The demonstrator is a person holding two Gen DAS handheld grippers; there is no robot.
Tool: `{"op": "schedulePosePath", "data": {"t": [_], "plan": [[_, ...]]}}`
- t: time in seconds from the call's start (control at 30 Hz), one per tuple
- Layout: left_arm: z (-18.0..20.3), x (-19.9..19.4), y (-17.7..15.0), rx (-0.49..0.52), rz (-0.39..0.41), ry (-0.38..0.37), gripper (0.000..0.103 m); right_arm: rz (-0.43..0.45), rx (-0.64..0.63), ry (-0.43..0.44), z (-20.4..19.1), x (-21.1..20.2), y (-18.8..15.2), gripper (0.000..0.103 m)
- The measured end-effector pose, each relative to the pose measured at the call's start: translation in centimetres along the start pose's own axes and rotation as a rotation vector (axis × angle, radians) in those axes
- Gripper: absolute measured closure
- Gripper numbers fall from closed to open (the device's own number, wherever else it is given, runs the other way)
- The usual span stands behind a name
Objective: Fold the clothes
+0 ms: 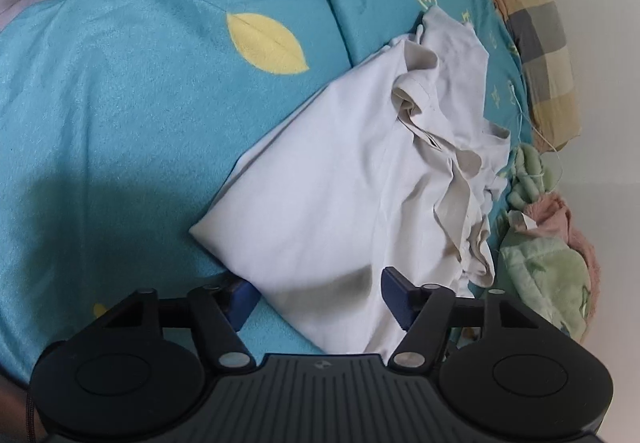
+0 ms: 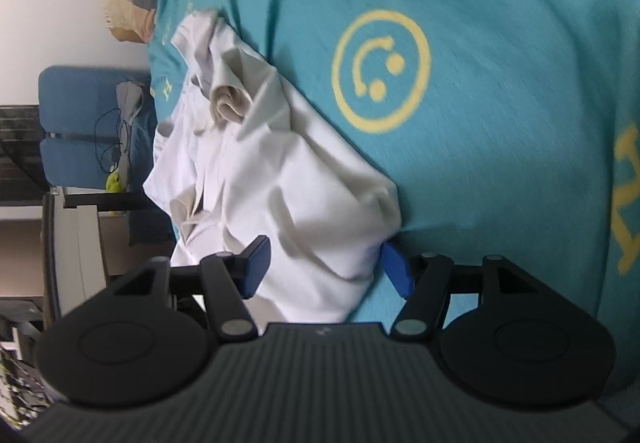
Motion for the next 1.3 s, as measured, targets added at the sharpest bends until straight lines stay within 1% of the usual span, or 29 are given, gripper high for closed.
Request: {"op": "schedulePosePath", "data": {"t": [0.03,0.1,0.13,0.2,0.23,0.27,0.3,0.37,0.43,0.57,0.67,0.73,0.87,1.03,1.13,1.2,1.3], "plan": [[0.0,0.0,0.1,-0.001,0.009,0.001,0.047,0.010,-0.014,-0.006,-0.1,0.1,0.1,0.043],[0.2,-0.1,0.4,-0.002,0.030,-0.018,0.058,0.023,-0.035,-0.016,-0.2,0.3,0.4,0.064],[0.4,-0.4,0.5,0.005,0.041,-0.028,0.062,0.027,-0.043,-0.020,-0.1,0.3,0.7,0.081],[0.9,-0.8,0.8,0.016,0.061,-0.048,0.076,0.032,-0.052,-0.012,-0.2,0.2,0.9,0.087],[1.1,-1.1,0.9,0.023,0.068,-0.058,0.079,0.034,-0.052,0.001,-0.4,0.1,1.0,0.088],[1.5,-1.4,1.0,0.033,0.075,-0.069,0.085,0.043,-0.063,0.013,-0.7,-0.2,1.1,0.089],[1.9,-1.7,1.1,0.045,0.084,-0.081,0.089,0.054,-0.074,0.027,-1.1,-0.6,1.0,0.089],[2.9,-2.4,1.4,0.074,0.106,-0.109,0.091,0.068,-0.083,0.055,-1.8,-1.5,1.1,0.090],[4.4,-3.4,1.8,0.113,0.138,-0.142,0.093,0.082,-0.091,0.084,-2.6,-2.5,1.3,0.091],[8.5,-6.3,1.8,0.196,0.188,-0.206,0.094,0.137,-0.104,0.141,-4.5,-6.1,1.6,0.092],[10.9,-8.4,0.9,0.243,0.199,-0.220,0.095,0.183,-0.116,0.182,-5.6,-9.4,1.4,0.093],[11.8,-9.8,0.1,0.257,0.202,-0.228,0.095,0.202,-0.121,0.203,-6.0,-11.3,1.0,0.093],[11.2,-13.3,-2.4,0.232,0.182,-0.244,0.096,0.220,-0.134,0.222,-5.4,-14.5,-0.6,0.093],[8.1,-17.9,-6.8,0.186,0.153,-0.253,0.096,0.207,-0.140,0.231,-2.8,-17.8,-4.3,0.093],[6.9,-19.5,-8.8,0.147,0.131,-0.257,0.096,0.191,-0.119,0.237,-1.0,-19.3,-5.9,0.093],[7.5,-19.8,-8.8,0.140,0.134,-0.261,0.096,0.181,-0.086,0.244,-0.3,-20.0,-6.3,0.093],[8.8,-19.7,-8.1,0.132,0.145,-0.267,0.096,0.194,-0.053,0.246,-1.3,-20.4,-5.7,0.093]]}}
Point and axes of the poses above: each gripper's, at about its wrist camera, not at the fingertips, and x roughly the way its jaws point, z to its right, y to its top, the point moved 10 cm from there along x, roughly the way its jaws point, and after that the axes turned 11 degrees about -y, right-handed, at the moved point
